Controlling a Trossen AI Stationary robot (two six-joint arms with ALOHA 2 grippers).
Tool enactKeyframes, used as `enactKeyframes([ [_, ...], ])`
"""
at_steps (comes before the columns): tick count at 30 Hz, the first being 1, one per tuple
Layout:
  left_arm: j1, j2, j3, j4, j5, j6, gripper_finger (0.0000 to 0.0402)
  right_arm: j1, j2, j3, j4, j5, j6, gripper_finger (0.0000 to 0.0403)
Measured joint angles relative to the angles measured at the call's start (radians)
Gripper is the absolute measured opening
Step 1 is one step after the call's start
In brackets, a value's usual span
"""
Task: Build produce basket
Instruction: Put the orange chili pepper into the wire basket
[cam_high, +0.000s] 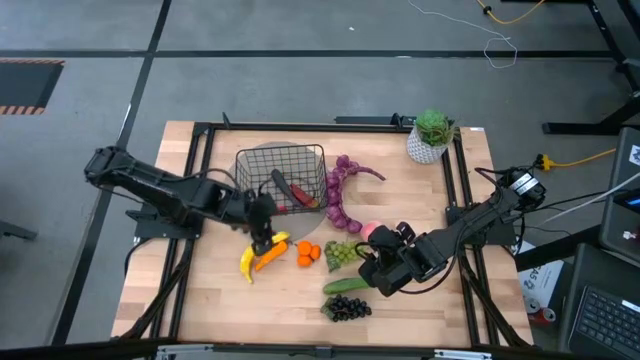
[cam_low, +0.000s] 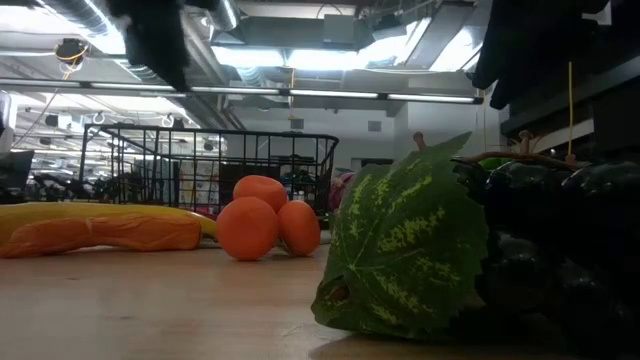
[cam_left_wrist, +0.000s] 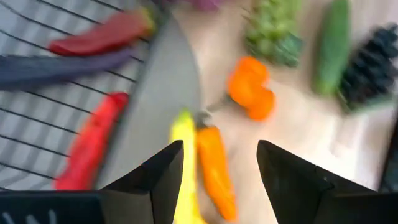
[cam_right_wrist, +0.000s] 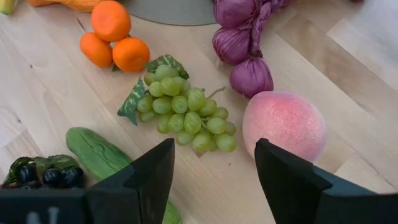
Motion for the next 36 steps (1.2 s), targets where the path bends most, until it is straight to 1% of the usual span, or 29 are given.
enactKeyframes([
  [4,-0.098,0.0,0.0,0.0,0.001,-0.04,0.0199,0.0,0.0,0.0,0.0,0.0,0.0,0.0221],
  [7,-0.173,0.002,0.0,-0.013,-0.003,-0.1,0.0199,0.0,0.0,0.0,0.0,0.003,0.0,0.0221],
  [11,-0.256,0.016,0.0,-0.087,-0.003,-0.275,0.0199,0.0,0.0,0.0,0.001,0.015,0.0,0.0221],
  [15,-0.308,0.035,0.0,-0.198,-0.029,-0.453,0.0199,0.0,0.0,0.0,0.006,0.016,0.0,0.0221],
  [17,-0.322,0.054,0.0,-0.232,-0.056,-0.501,0.0199,0.0,0.0,0.0,0.006,0.016,0.0,0.0221],
  [20,-0.336,0.088,0.0,-0.265,-0.07,-0.549,0.0198,0.0,0.0,0.0,0.008,0.018,0.0,0.0221],
  [24,-0.347,0.141,0.0,-0.25,-0.066,-0.551,0.0198,0.0,0.0,0.0,0.017,0.019,0.001,0.0221],
  [29,-0.346,0.227,0.0,-0.191,-0.052,-0.543,0.0198,0.0,0.0,0.0,0.024,0.019,0.001,0.0221],
  [36,-0.333,0.344,0.0,-0.023,-0.053,-0.41,0.0198,0.0,0.0,0.0,0.024,0.019,0.001,0.0221],
])
